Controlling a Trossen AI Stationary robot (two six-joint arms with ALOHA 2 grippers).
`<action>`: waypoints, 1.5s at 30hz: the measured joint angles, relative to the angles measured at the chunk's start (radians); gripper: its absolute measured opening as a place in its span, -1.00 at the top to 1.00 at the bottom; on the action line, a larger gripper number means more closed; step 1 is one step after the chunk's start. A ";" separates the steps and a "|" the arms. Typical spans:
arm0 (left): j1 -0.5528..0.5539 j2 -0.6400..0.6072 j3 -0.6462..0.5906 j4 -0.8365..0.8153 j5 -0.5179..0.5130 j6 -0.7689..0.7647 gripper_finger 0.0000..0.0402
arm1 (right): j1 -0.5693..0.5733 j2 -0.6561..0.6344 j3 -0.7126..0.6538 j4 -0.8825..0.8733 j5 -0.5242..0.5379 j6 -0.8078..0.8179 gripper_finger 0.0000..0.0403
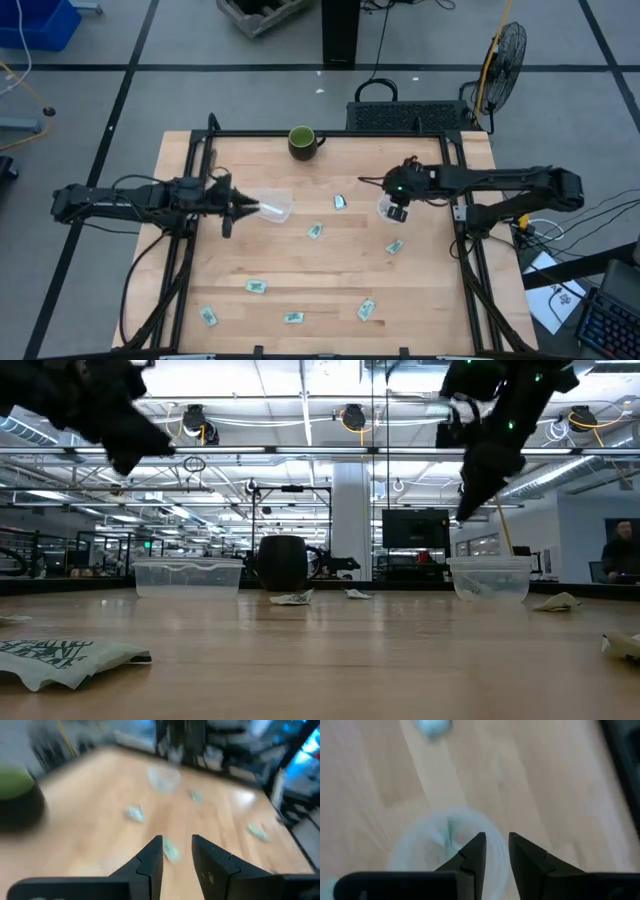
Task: Pick and place Stevia / Truvia into bins
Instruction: Put the white stevia packet into the left transparent container
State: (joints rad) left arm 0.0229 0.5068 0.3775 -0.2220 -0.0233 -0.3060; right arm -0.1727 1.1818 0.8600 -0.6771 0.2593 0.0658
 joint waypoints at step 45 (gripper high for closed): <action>-0.773 0.512 0.031 0.227 0.186 -1.272 0.46 | 0.161 -0.082 -0.438 1.460 -0.059 -0.093 0.63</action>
State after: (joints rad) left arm -0.7502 1.0191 0.4083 0.0053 0.1629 -1.5785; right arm -0.0113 1.1000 0.4221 0.7833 0.2005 -0.0272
